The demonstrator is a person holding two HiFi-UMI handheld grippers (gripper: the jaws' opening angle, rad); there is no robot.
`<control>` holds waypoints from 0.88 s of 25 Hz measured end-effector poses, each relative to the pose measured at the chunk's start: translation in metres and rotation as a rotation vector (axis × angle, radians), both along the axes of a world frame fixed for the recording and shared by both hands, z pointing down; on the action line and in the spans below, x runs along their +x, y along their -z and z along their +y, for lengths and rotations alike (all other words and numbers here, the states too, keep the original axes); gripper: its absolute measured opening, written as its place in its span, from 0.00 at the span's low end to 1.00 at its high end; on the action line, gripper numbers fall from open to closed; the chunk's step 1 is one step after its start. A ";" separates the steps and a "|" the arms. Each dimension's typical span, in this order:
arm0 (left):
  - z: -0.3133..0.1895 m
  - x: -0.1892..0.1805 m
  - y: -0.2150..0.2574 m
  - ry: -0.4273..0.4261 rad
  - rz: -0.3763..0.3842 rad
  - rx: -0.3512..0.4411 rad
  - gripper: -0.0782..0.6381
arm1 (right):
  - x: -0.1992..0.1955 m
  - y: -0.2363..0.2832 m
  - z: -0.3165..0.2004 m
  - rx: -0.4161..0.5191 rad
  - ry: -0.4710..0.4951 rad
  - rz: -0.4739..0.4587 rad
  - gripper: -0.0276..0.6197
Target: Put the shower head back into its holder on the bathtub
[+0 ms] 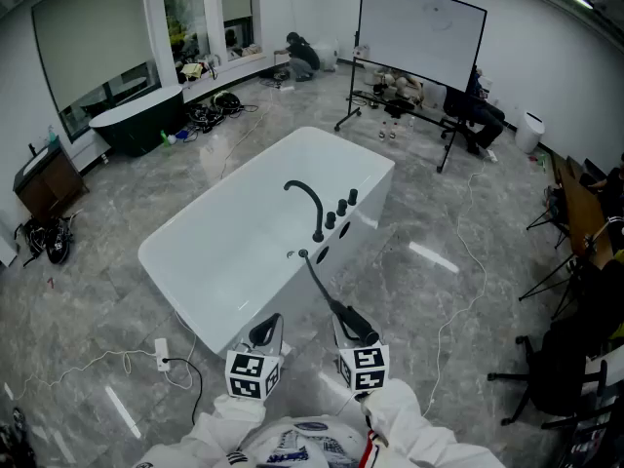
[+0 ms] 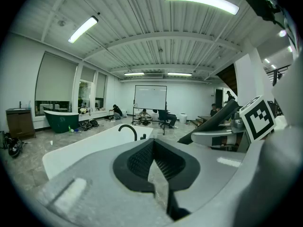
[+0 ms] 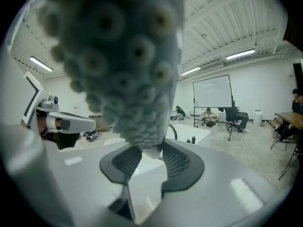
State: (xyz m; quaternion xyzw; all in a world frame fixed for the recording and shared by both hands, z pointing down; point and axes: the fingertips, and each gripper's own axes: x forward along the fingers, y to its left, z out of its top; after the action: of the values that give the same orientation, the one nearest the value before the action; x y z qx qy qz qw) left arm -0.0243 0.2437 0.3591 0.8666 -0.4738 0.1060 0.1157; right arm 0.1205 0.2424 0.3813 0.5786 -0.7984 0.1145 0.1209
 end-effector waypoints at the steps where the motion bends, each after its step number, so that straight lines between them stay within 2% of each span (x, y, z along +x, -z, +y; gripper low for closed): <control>1: -0.003 0.003 0.002 -0.002 0.000 0.004 0.11 | 0.001 0.002 -0.003 0.007 0.000 -0.002 0.26; 22: -0.007 0.028 0.001 0.052 -0.006 0.006 0.11 | 0.015 0.010 -0.011 0.045 0.057 -0.015 0.26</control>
State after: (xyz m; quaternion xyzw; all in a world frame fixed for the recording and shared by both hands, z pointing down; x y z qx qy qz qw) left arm 0.0032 0.2368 0.3584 0.8538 -0.4970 0.1044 0.1145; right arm 0.1358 0.2314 0.3713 0.5572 -0.8179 0.0975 0.1051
